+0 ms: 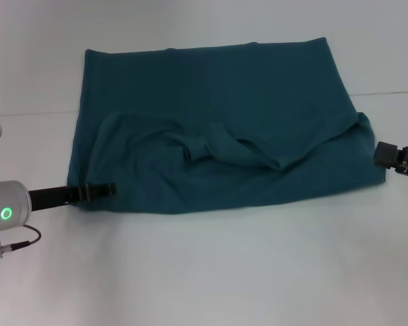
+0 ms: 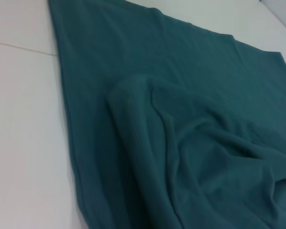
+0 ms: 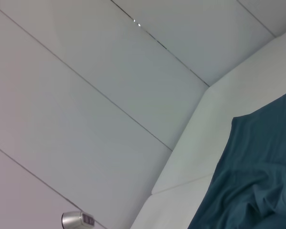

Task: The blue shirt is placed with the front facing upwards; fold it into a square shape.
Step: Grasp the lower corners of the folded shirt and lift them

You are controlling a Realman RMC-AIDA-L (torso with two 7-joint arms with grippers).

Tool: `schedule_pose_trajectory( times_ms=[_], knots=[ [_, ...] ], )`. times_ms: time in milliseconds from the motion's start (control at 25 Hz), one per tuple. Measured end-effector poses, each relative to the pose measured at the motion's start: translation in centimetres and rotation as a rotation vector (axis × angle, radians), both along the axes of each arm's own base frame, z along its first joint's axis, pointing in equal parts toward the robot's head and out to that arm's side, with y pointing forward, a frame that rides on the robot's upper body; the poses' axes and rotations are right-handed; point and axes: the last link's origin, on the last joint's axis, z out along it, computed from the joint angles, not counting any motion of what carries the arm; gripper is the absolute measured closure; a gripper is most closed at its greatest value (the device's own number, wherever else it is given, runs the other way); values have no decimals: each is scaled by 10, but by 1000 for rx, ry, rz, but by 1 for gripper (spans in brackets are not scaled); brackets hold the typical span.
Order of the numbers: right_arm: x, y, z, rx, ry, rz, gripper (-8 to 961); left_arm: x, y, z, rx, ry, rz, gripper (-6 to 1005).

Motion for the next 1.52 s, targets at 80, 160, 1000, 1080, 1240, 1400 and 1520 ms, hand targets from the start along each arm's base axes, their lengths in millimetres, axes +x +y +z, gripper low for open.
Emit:
schedule_pose_trajectory(
  times_ms=[80, 160, 1000, 1080, 1240, 1400, 1520],
  knots=[
    [0, 0, 1, 2, 3, -2, 127, 0, 0, 0, -2, -1, -1, 237],
    [0, 0, 1, 3, 4, -3, 127, 1, 0, 1, -4, 2, -3, 299],
    [4, 13, 13, -53, -127, -2, 162, 9, 6, 15, -29, -124, 83, 972],
    [6, 21, 20, -67, -178, -17, 167, 12, 8, 20, -38, -182, 135, 972],
    [8, 39, 35, -62, -286, -56, 176, 14, 13, 30, -37, -303, 226, 971],
    [8, 57, 46, -52, -408, -112, 186, 11, 15, 36, -16, -358, 261, 972],
    [9, 70, 48, -65, -476, -187, 193, 11, 16, 38, -4, -372, 266, 972]
  ],
)
